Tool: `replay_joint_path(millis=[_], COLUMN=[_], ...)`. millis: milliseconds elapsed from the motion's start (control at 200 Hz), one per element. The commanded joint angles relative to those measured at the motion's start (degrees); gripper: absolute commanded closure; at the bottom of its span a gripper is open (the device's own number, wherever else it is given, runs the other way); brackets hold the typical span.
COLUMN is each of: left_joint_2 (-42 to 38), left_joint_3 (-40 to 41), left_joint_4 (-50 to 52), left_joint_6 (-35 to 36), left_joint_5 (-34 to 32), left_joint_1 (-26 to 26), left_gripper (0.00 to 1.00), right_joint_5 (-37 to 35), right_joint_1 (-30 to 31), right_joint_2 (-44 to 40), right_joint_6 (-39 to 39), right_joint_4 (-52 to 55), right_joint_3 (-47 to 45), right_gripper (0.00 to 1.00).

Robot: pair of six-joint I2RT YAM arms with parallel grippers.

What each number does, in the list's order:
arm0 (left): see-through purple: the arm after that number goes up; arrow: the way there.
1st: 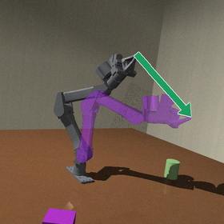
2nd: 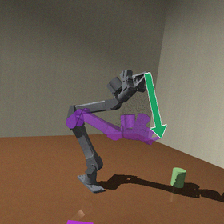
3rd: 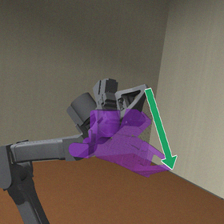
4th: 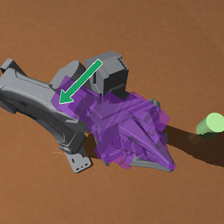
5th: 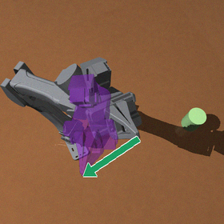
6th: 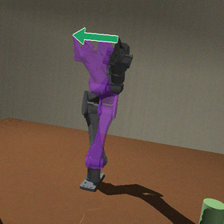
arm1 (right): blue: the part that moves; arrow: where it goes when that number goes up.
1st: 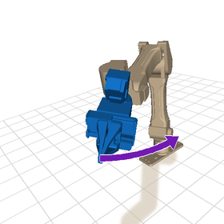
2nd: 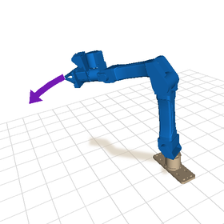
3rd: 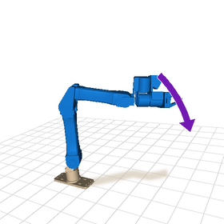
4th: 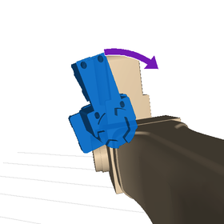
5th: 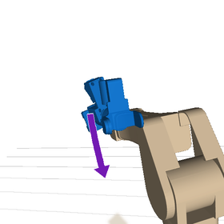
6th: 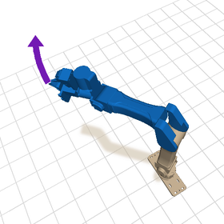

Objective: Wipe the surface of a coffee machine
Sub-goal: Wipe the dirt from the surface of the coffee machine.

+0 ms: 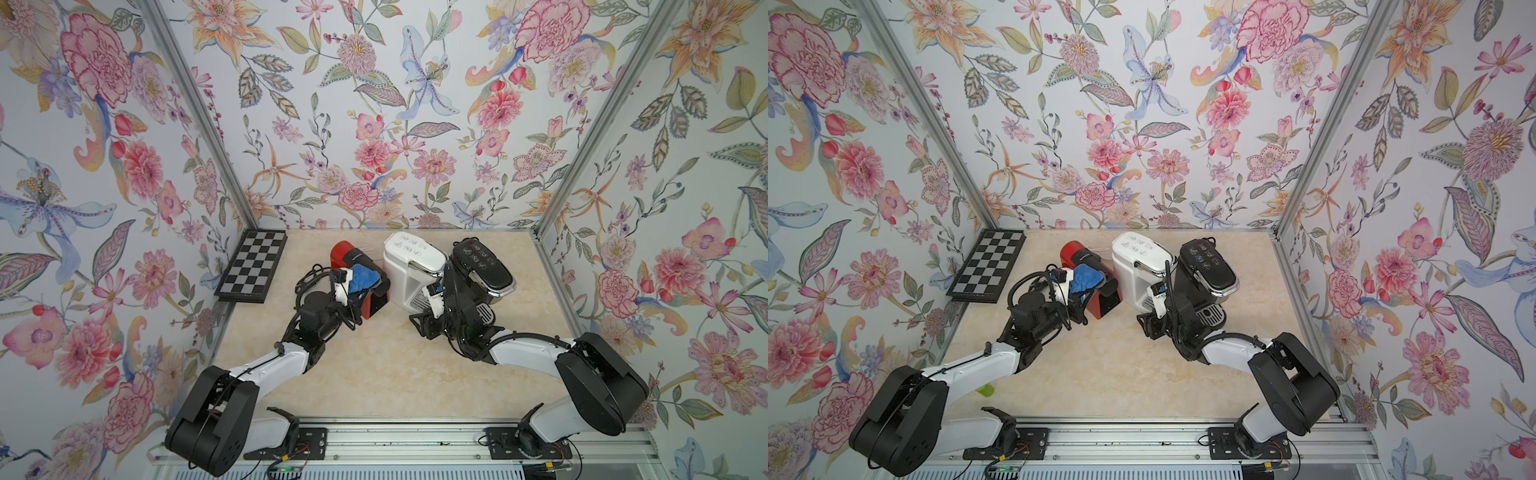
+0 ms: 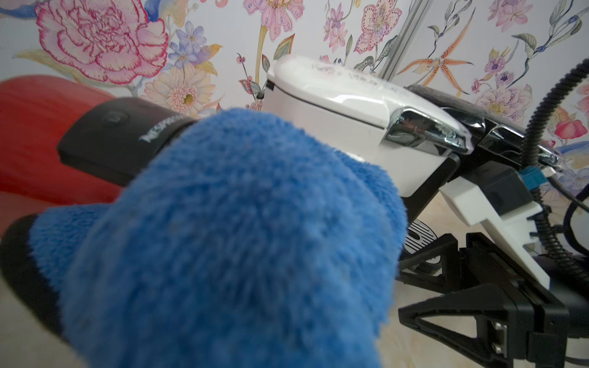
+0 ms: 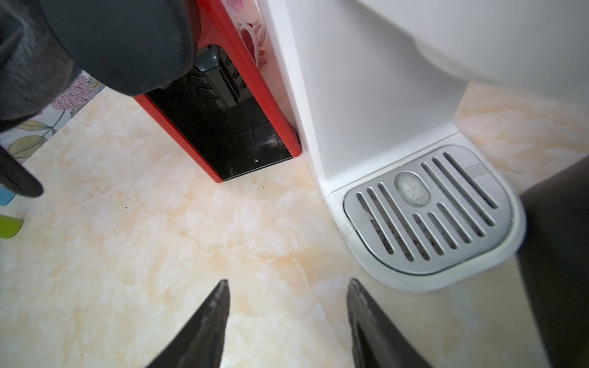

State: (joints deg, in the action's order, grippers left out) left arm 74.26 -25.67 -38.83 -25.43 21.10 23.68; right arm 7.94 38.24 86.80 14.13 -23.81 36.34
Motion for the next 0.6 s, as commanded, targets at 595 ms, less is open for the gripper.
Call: replay_joint_path(millis=[595], left_joint_2=[3.3], left_joint_3=[-13.0], left_joint_4=[22.6], left_joint_6=[0.5], left_joint_5=[-2.4], left_joint_1=[-6.4], left_gripper=[1.00], right_joint_5=[-0.3], right_joint_1=[0.3], right_joint_2=[-1.3], right_joint_6=[-0.2], right_joint_4=[-0.4], right_joint_3=[0.5], right_gripper=[0.40])
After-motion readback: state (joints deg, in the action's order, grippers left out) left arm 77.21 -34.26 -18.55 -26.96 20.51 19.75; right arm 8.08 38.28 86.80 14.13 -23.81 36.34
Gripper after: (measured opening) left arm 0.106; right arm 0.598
